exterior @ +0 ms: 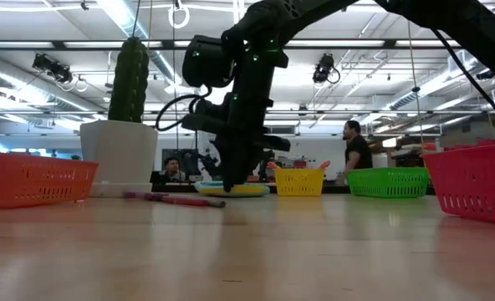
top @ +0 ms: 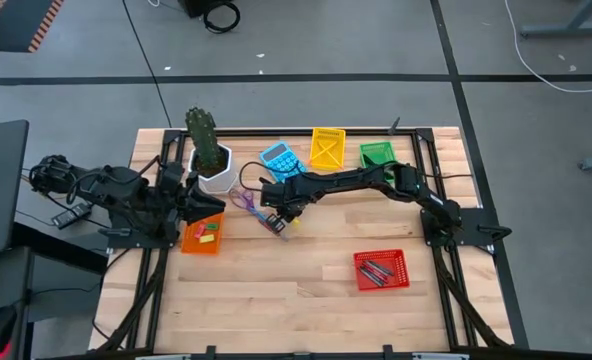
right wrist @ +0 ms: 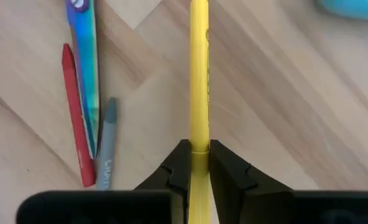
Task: Sort crayons/erasers/pens/pencils in bins
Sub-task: Put the yellow pen into the green bin
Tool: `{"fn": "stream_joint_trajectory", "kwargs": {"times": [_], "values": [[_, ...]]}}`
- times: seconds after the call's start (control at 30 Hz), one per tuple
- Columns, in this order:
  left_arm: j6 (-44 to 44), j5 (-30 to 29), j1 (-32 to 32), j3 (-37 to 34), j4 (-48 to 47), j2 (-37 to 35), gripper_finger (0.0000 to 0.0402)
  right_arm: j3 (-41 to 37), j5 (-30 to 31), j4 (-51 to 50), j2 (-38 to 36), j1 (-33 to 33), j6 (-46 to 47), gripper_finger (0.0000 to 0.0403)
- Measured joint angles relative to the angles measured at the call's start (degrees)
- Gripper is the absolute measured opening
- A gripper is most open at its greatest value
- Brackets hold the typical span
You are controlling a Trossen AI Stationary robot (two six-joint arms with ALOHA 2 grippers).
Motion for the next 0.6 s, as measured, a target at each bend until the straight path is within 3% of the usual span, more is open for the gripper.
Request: {"fn": "stream_joint_trajectory", "kwargs": {"times": [0.27, 0.6], "values": [[0.1, 0.0, 0.0, 0.0, -0.2, 0.0, 0.0073, 0.1, -1.1, -5.3, -3.8, 0.0, 0.6, 0.0048], [0.2, 0.0, 0.0, 0.0, -1.0, 0.0, 0.0077, 0.2, 5.3, -16.5, -13.6, -3.4, 0.2, 0.0048]]}}
